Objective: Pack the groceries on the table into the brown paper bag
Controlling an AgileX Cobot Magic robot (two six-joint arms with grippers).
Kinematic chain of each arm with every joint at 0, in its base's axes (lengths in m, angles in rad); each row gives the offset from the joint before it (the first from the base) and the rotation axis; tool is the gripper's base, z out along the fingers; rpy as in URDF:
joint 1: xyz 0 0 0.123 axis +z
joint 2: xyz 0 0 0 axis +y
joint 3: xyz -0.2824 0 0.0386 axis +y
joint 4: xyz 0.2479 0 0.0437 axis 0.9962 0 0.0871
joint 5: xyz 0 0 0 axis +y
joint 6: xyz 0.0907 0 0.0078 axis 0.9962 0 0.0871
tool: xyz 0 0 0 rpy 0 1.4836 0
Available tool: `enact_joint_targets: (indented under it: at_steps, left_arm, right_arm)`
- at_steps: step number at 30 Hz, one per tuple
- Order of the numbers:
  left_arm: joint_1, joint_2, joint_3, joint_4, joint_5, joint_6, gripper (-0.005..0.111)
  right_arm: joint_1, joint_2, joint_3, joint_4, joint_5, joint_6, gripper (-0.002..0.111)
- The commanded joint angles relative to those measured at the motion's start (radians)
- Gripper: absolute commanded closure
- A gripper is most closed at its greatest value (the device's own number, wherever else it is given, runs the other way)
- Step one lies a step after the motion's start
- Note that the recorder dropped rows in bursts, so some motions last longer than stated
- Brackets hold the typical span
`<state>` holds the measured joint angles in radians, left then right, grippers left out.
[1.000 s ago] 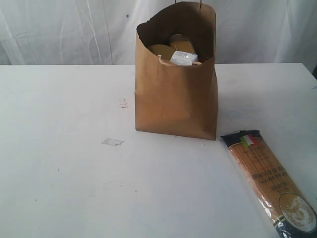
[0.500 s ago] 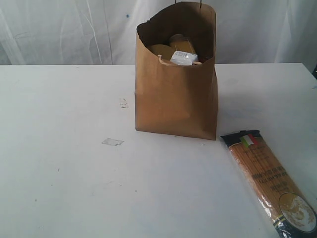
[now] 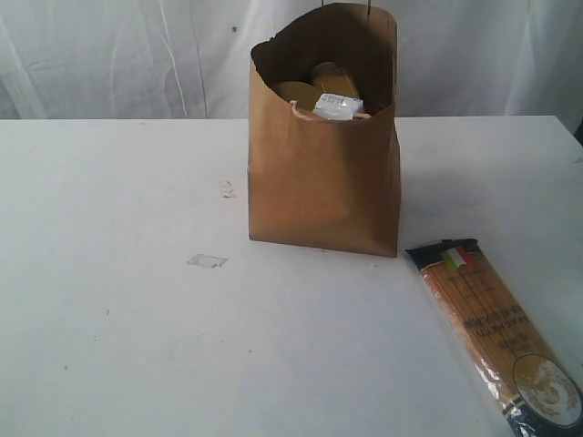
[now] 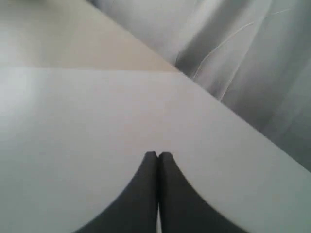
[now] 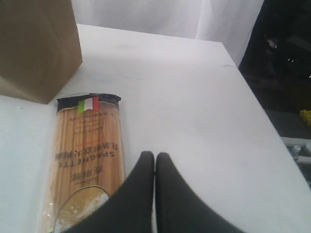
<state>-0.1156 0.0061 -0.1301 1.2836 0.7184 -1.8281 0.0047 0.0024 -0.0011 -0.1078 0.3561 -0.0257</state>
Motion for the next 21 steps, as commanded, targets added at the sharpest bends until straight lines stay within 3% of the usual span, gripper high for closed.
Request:
enact_joint_targets:
  at_steps: [1,4,7,11,15,17,21]
  left_arm:
    - [0.003,-0.006,0.008,-0.006,-0.380,0.083,0.107]
    - [0.003,-0.006,0.008,0.126,-0.789,0.245,0.107]
    - [0.003,-0.006,0.020,0.283,-0.918,0.324,0.107]
    - [0.003,-0.006,0.072,0.283,-0.731,0.279,0.107]
    - [0.003,-0.006,0.130,0.133,-0.473,0.181,0.107]
    - [0.003,-0.006,0.130,0.021,-0.405,0.126,0.107]
    - [0.003,-0.006,0.130,0.011,-0.391,0.153,0.107]
  right_arm:
    - [-0.005,-0.002,0.001,-0.050,-0.031,-0.060,0.108]
    - [-0.005,-0.002,0.001,-0.055,-0.068,-0.075,0.108]
    - [-0.005,-0.002,0.001,-0.036,-0.208,-0.062,0.108]
    - [-0.005,-0.002,0.001,0.038,-0.557,0.068,0.108]
    - [-0.005,-0.002,0.001,0.052,-0.919,0.425,0.108]
    - [-0.005,-0.002,0.001,0.053,-1.071,0.582,0.108]
    - [-0.005,-0.002,-0.003,0.027,-1.228,0.770,0.108]
